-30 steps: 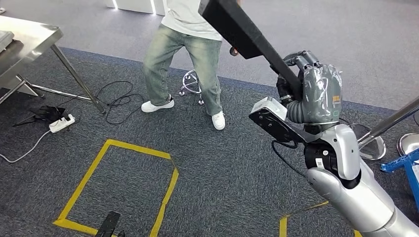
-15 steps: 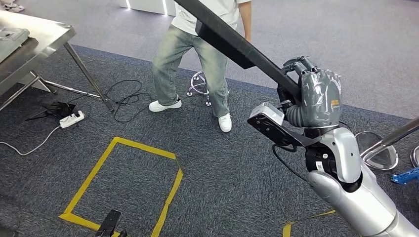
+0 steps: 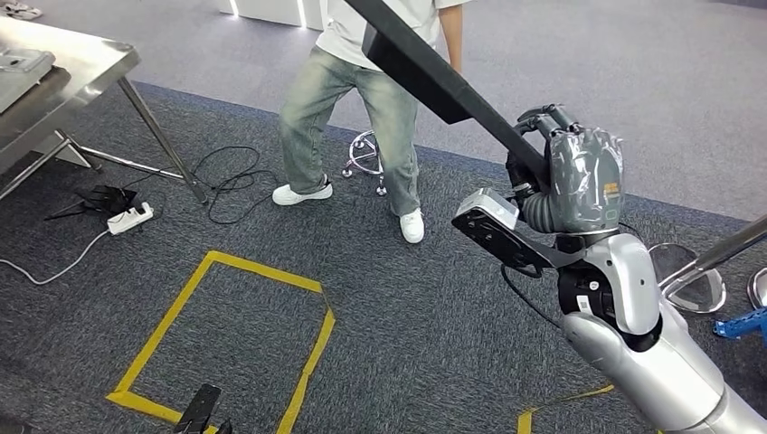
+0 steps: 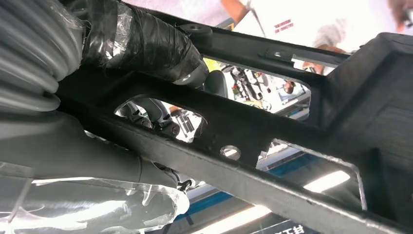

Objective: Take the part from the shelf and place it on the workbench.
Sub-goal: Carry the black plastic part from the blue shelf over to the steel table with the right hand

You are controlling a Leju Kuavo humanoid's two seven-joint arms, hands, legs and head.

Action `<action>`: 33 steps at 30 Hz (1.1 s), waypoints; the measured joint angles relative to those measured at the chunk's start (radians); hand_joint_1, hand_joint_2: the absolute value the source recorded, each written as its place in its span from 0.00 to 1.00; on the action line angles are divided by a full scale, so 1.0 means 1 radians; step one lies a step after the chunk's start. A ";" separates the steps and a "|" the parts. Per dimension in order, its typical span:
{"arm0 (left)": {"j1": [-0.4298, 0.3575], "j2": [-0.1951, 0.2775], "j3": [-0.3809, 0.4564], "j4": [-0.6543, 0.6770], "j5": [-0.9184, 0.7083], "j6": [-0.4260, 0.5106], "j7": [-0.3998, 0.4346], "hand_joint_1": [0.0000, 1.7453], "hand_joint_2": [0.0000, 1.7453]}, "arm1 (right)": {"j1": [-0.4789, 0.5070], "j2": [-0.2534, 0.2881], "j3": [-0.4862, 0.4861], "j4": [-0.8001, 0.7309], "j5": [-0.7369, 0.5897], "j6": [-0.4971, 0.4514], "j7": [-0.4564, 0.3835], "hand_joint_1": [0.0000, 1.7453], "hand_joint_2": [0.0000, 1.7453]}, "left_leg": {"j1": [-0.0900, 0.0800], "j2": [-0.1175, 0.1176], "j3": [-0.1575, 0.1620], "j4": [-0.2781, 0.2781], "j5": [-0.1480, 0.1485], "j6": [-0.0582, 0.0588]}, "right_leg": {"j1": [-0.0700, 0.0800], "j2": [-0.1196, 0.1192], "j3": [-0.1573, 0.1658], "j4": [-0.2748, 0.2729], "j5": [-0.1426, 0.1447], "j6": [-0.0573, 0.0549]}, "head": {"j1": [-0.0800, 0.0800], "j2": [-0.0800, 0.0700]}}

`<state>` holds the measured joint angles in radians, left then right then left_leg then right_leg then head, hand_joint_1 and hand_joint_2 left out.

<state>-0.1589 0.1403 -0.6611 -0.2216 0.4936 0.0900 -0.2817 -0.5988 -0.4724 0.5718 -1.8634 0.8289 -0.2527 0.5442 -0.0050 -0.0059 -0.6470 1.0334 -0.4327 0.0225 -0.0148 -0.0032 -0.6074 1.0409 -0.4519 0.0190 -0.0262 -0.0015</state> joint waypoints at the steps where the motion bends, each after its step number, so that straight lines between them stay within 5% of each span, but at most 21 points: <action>1: 0.001 0.000 -0.001 0.000 0.000 0.000 0.002 0.00 1.00 | 0.000 0.000 0.000 0.000 0.000 0.000 0.000 1.00 1.00 | 0.001 0.000 0.003 -0.005 0.002 0.005 | -0.001 0.000 0.000 0.000 -0.002 0.005 | 0.000 0.000; 3: 0.000 0.000 -0.002 0.000 0.000 0.001 0.004 0.00 1.00 | 0.001 -0.001 0.000 0.000 0.002 0.001 -0.002 1.00 1.00 | 0.004 -0.001 0.013 -0.018 0.006 0.018 | -0.001 0.000 -0.017 0.043 -0.031 0.011 | 0.002 0.000; 6: 0.000 0.000 -0.002 0.000 0.000 0.002 0.005 0.00 1.00 | 0.004 -0.001 -0.001 0.000 0.005 0.001 -0.003 1.00 1.00 | 0.001 -0.002 0.020 -0.021 0.005 0.032 | 0.000 0.002 -0.106 0.222 -0.111 0.011 | 0.004 0.000; 8: 0.000 0.000 -0.003 0.000 0.000 0.003 0.007 0.00 1.00 | 0.006 -0.001 -0.001 0.000 0.008 0.002 -0.003 1.00 1.00 | -0.002 -0.005 0.020 -0.018 0.002 0.034 | 0.000 0.002 -0.138 0.268 -0.106 0.010 | 0.004 0.000; 12: -0.001 0.000 -0.003 0.000 -0.001 0.005 0.012 0.00 1.00 | 0.005 -0.001 -0.001 -0.001 0.013 0.003 -0.005 1.00 1.00 | -0.005 -0.013 0.023 -0.004 -0.012 0.026 | 0.006 0.004 -0.039 0.052 0.009 -0.003 | 0.003 0.000; 18: -0.002 0.000 -0.003 0.000 -0.003 0.005 0.016 0.00 1.00 | 0.001 -0.001 -0.001 -0.003 0.013 0.007 -0.008 1.00 1.00 | -0.003 -0.011 0.006 0.030 -0.037 -0.003 | 0.005 0.003 -0.005 -0.010 0.018 -0.025 | 0.001 0.000; 21: -0.001 0.000 -0.004 0.000 -0.003 0.005 0.016 0.00 1.00 | -0.001 -0.001 -0.002 -0.003 0.013 0.008 -0.008 1.00 1.00 | 0.007 -0.006 -0.079 0.198 -0.110 -0.020 | 0.003 0.000 0.003 -0.014 0.015 -0.033 | -0.002 0.000; 23: 0.002 0.000 -0.004 0.000 -0.003 0.005 0.017 0.00 1.00 | 0.000 -0.001 -0.002 -0.003 0.013 0.012 -0.008 1.00 1.00 | 0.014 -0.003 -0.125 0.267 -0.117 -0.026 | 0.002 0.000 0.004 -0.013 0.011 -0.033 | -0.002 0.000; 24: 0.002 0.000 -0.004 0.000 -0.003 0.005 0.017 0.00 1.00 | 0.001 -0.001 -0.002 -0.003 0.013 0.015 -0.008 1.00 1.00 | 0.016 -0.002 -0.122 0.248 -0.094 -0.028 | 0.001 0.000 0.006 -0.012 0.009 -0.031 | -0.002 0.000; 27: 0.001 0.000 -0.004 0.000 -0.003 0.005 0.018 0.00 1.00 | 0.000 -0.001 -0.002 -0.003 0.014 0.021 -0.008 1.00 1.00 | 0.018 0.003 -0.035 0.061 -0.002 -0.027 | 0.000 0.000 0.017 -0.010 -0.003 -0.019 | -0.002 0.000; 29: 0.000 0.000 -0.004 0.000 -0.003 0.005 0.019 0.00 1.00 | -0.001 -0.001 -0.003 -0.003 0.014 0.021 -0.008 1.00 1.00 | 0.013 0.003 -0.005 0.000 0.007 -0.018 | 0.002 0.001 0.018 -0.011 -0.007 -0.008 | -0.003 0.000; 33: 0.001 0.000 -0.004 0.000 -0.003 0.005 0.020 0.00 1.00 | -0.001 -0.002 -0.005 -0.004 0.014 0.021 -0.007 1.00 1.00 | 0.010 -0.001 0.011 -0.015 0.004 0.010 | 0.000 0.000 0.015 0.007 -0.026 0.012 | -0.002 0.000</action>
<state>-0.1578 0.1404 -0.6653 -0.2216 0.4908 0.0949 -0.2618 -0.5996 -0.4744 0.5670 -1.8674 0.8427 -0.2317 0.5369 0.0048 -0.0065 -0.6356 1.0183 -0.4289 0.0327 -0.0150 -0.0029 -0.5928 1.0474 -0.4780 0.0312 -0.0287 -0.0015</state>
